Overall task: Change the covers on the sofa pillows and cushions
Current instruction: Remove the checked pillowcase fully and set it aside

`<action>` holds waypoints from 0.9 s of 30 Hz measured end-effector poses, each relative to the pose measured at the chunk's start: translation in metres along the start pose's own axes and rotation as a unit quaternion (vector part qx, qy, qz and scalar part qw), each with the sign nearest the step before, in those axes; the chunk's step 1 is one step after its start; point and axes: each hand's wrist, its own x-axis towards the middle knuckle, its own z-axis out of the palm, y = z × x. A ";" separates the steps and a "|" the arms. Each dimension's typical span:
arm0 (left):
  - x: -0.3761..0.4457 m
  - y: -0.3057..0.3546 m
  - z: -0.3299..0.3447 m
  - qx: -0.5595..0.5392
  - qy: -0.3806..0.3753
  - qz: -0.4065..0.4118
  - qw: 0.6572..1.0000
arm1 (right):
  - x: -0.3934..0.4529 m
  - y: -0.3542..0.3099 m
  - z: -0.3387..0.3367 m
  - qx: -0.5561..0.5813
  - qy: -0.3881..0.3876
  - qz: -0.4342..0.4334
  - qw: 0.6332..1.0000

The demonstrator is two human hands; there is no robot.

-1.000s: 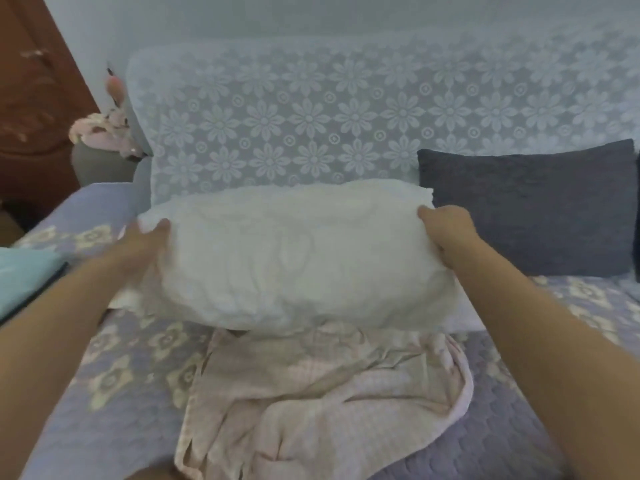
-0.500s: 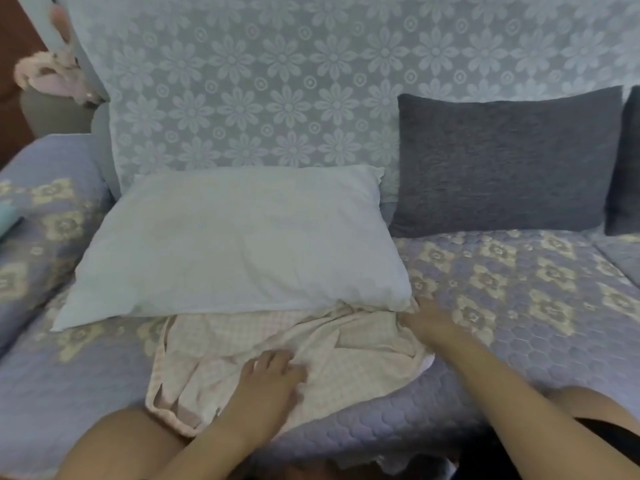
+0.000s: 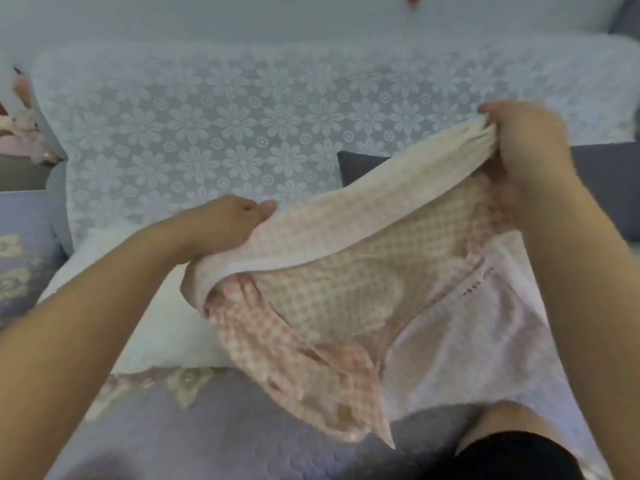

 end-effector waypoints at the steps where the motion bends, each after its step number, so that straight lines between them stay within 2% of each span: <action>1: 0.016 -0.010 -0.006 0.049 0.037 -0.026 0.998 | 0.009 0.016 0.006 -0.008 -0.026 0.045 0.999; 2: 0.031 -0.022 -0.006 0.107 0.054 -0.045 0.992 | 0.014 0.036 0.012 -0.010 -0.053 0.109 0.993; 4: 0.042 -0.047 0.018 0.179 0.042 -0.058 0.981 | 0.017 0.090 0.014 -0.142 -0.131 0.184 0.964; 6: 0.026 -0.064 0.065 0.096 -0.019 -0.061 0.993 | 0.005 0.137 0.014 -0.333 -0.166 0.174 0.912; 7: 0.015 -0.072 0.089 0.052 -0.058 -0.068 0.995 | -0.005 0.158 0.015 -0.369 -0.174 0.153 0.900; 9: -0.005 -0.090 0.132 0.047 -0.114 -0.074 0.990 | -0.038 0.192 0.025 -0.341 -0.186 0.146 0.910; 10: -0.011 -0.099 0.147 0.058 -0.109 -0.064 0.990 | -0.056 0.208 0.034 -0.320 -0.190 0.145 0.917; 13: -0.021 -0.118 0.174 0.043 0.011 -0.032 0.998 | -0.101 0.235 0.064 -0.290 -0.192 0.101 0.932; 16: -0.030 -0.113 0.193 0.146 0.146 0.068 0.976 | -0.121 0.223 0.093 -0.282 -0.219 -0.027 0.934; 18: -0.029 -0.104 0.203 0.216 0.177 0.138 0.950 | -0.134 0.219 0.105 -0.293 -0.299 -0.102 0.902; 20: -0.025 -0.099 0.203 0.237 0.185 0.162 0.940 | -0.148 0.231 0.107 -0.342 -0.369 -0.134 0.854; 22: -0.020 -0.102 0.192 0.196 0.214 0.130 0.948 | -0.158 0.251 0.103 -0.412 -0.409 -0.113 0.806; 23: -0.020 -0.104 0.183 0.174 0.231 0.106 0.952 | -0.160 0.257 0.103 -0.418 -0.397 -0.110 0.810; 24: -0.021 -0.105 0.174 0.141 0.239 0.073 0.958 | -0.160 0.254 0.103 -0.395 -0.368 -0.121 0.833; 25: -0.023 -0.106 0.164 0.068 0.237 0.029 0.969 | -0.158 0.249 0.102 -0.361 -0.332 -0.157 0.857; 26: -0.023 -0.107 0.154 -0.074 0.214 -0.035 0.973 | -0.156 0.240 0.101 -0.339 -0.306 -0.203 0.866; 27: -0.022 -0.108 0.146 -0.256 0.172 -0.111 0.945 | -0.155 0.229 0.098 -0.316 -0.307 -0.243 0.864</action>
